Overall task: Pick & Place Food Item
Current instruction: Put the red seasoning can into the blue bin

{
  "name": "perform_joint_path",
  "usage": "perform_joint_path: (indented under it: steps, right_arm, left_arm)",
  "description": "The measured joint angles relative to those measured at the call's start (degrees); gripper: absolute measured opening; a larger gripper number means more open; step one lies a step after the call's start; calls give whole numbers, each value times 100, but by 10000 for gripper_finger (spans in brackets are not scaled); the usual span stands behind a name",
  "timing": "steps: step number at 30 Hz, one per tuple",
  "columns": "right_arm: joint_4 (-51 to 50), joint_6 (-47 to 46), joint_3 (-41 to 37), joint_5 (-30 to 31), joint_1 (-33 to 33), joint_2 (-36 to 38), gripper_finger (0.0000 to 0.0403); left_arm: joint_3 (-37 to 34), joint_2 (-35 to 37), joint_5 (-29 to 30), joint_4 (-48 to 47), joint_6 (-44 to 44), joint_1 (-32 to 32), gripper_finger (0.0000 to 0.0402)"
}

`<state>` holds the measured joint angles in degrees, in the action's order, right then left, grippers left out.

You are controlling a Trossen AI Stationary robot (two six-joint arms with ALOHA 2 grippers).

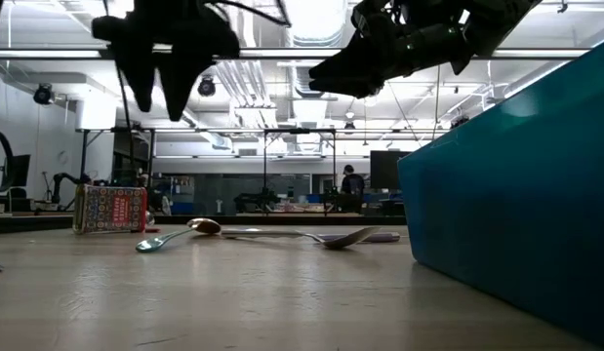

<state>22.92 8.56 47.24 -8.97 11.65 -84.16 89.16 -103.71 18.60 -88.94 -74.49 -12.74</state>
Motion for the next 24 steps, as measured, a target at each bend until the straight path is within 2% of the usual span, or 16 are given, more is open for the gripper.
perform_joint_path:
  steps: [8, 12, 16, 24]
  right_arm:
    - [-1, 0, 0, 0, 0, 0, 315]
    - [1, 0, 0, 0, 1, 0, 315]
    - [0, 0, 0, 0, 0, 0, 315]
    - [0, 0, 0, 0, 0, 0, 315]
  left_arm:
    - [-1593, 1514, 20, 867, 34, 488, 273]
    - [-2379, 2175, -318, 1242, 398, 1016, 273]
    - [-2966, 2443, -799, 1414, 1021, 1771, 273]
    - [-3585, 2502, -883, 1994, 2431, 2842, 273]
